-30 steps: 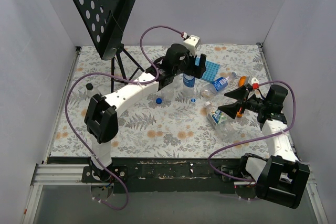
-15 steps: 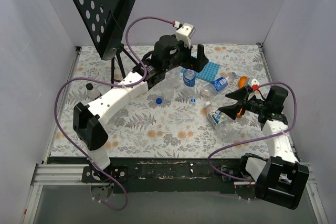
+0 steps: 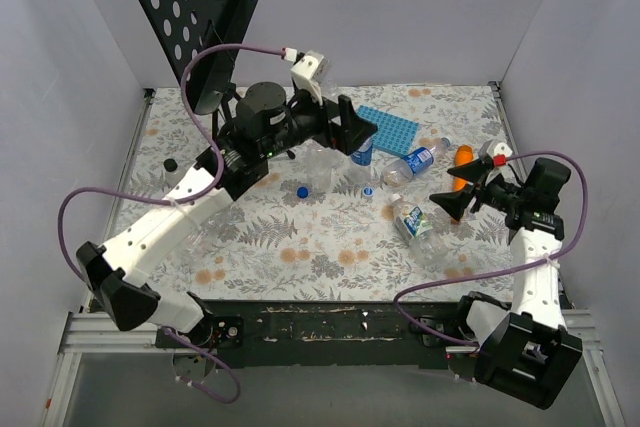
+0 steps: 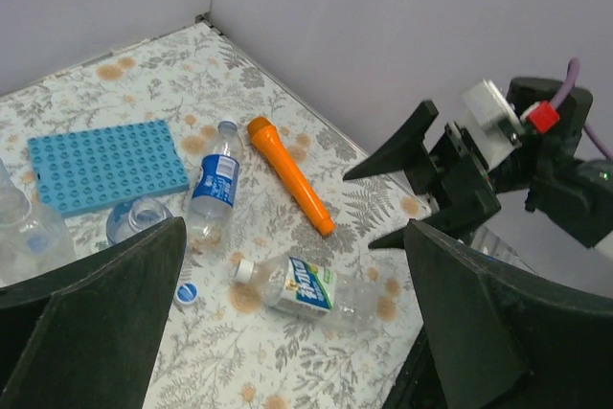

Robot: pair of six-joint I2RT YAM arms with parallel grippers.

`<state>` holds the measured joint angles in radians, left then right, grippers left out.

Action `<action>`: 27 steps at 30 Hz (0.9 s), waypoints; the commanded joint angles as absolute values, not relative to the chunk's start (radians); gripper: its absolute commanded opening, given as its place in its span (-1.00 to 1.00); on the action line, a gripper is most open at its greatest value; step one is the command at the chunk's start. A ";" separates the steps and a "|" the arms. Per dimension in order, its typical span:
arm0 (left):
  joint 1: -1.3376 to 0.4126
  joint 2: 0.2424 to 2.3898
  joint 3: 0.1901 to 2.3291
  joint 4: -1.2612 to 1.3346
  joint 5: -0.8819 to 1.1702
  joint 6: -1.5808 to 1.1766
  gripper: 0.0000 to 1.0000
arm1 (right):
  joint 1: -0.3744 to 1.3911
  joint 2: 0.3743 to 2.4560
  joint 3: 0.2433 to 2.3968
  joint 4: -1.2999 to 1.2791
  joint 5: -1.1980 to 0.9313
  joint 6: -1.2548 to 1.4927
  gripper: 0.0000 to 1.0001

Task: Unscrew the bottle caps
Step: Reset both arms

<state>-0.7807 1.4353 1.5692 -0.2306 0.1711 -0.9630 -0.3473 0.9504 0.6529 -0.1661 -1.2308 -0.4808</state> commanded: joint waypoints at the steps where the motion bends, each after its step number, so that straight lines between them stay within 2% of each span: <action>1: -0.778 1.290 1.459 -0.235 0.230 -0.997 0.96 | -0.353 0.913 0.808 -0.411 -1.114 -0.563 0.84; 4: -0.778 1.203 1.382 -0.238 0.253 -1.002 0.96 | -0.354 0.887 0.865 -0.437 -0.944 -0.412 0.92; 7: -0.778 1.123 1.306 -0.253 0.271 -1.003 0.96 | -0.354 0.870 0.939 -0.524 -0.820 -0.394 0.97; 16: -0.778 0.925 1.144 -0.322 0.273 -0.994 0.96 | -0.354 0.713 0.934 -0.488 -0.750 -0.290 0.96; 27: -0.778 0.827 1.052 -0.367 0.284 -0.988 0.96 | -0.354 0.618 0.982 -0.480 -0.502 -0.124 0.96</action>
